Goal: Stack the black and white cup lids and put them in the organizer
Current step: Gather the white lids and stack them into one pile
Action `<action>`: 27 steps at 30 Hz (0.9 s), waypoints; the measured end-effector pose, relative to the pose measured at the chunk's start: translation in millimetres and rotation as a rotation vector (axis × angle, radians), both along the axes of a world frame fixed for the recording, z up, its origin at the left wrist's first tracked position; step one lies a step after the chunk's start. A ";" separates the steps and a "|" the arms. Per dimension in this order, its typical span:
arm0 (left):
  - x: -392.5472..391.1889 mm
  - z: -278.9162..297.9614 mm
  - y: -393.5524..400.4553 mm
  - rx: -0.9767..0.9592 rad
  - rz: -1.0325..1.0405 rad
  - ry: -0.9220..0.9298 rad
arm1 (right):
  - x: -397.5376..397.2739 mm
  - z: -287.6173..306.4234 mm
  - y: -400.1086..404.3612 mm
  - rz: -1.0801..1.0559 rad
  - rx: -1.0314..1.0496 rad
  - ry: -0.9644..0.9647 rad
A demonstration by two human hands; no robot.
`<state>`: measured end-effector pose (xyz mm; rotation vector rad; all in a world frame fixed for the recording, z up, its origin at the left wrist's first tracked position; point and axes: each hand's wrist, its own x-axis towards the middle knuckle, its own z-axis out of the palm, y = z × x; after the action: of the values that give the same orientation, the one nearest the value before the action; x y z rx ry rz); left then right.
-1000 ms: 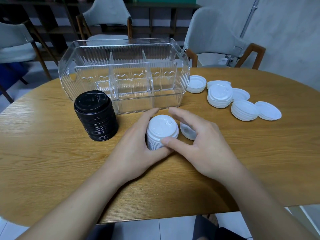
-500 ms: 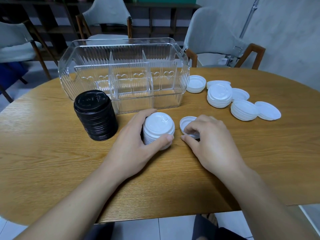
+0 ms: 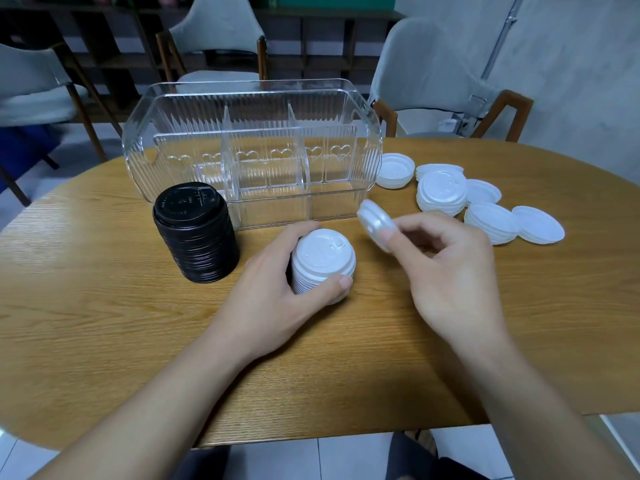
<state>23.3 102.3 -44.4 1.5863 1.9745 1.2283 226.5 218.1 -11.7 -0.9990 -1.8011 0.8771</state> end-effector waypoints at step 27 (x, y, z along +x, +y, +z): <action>-5.3 -3.7 4.1 0.334 -0.026 -0.131 | -12.6 8.4 -12.4 0.336 -0.262 0.235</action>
<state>18.0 106.4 -48.1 1.6226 1.7312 1.6748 213.9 205.6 -3.3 -0.7219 -1.7050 1.4065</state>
